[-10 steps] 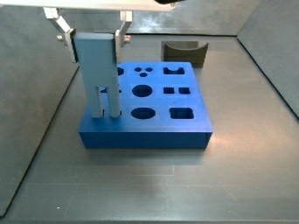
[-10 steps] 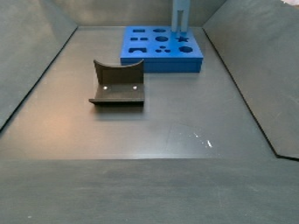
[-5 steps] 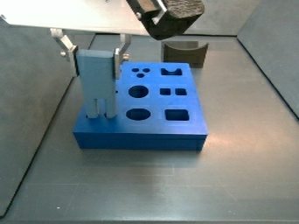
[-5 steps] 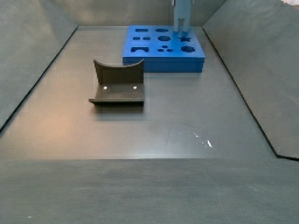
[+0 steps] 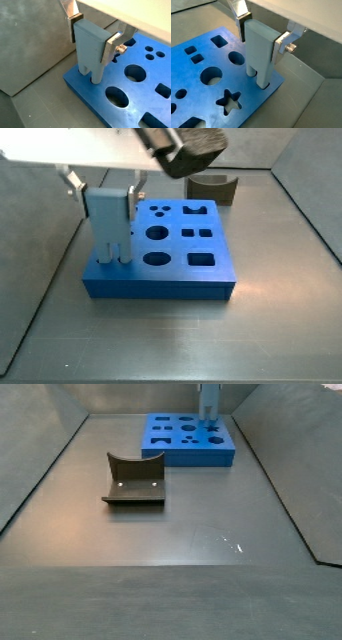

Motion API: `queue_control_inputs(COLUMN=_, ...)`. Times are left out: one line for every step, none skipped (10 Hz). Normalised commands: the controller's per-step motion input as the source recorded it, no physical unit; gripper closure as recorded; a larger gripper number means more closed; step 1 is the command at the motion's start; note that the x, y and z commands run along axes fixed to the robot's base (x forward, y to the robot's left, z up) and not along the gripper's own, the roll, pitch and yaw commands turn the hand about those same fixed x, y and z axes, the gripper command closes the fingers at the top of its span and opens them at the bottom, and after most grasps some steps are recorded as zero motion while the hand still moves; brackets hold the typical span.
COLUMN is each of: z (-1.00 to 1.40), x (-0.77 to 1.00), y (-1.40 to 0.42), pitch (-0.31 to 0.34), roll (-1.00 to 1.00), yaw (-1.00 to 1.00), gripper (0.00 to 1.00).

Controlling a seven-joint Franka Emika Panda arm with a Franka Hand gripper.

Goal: Insert the square-circle object.

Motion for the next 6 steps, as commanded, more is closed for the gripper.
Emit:
queue_control_inputs(z=-0.39, x=-0.13, y=-0.06, pitch=-0.334, roll=0.19, yaw=0.00, gripper=1.00)
queue_control_inputs(z=-0.39, x=-0.23, y=-0.01, pitch=-0.414, roll=0.13, yaw=0.00, gripper=1.00)
queue_control_inputs(z=-0.41, x=-0.06, y=0.00, pitch=-0.349, roll=0.13, yaw=0.00, gripper=1.00)
queue_control_inputs(z=-0.31, x=0.00, y=-0.07, pitch=-0.249, roll=0.18, yaw=0.00, gripper=1.00)
queue_control_inputs(z=0.00, x=0.00, y=0.00, pitch=-0.021, roll=-0.02, yaw=0.00, gripper=1.00)
queue_control_inputs(z=0.00, x=0.00, y=0.00, pitch=0.000, roll=0.00, yaw=0.00, gripper=1.00)
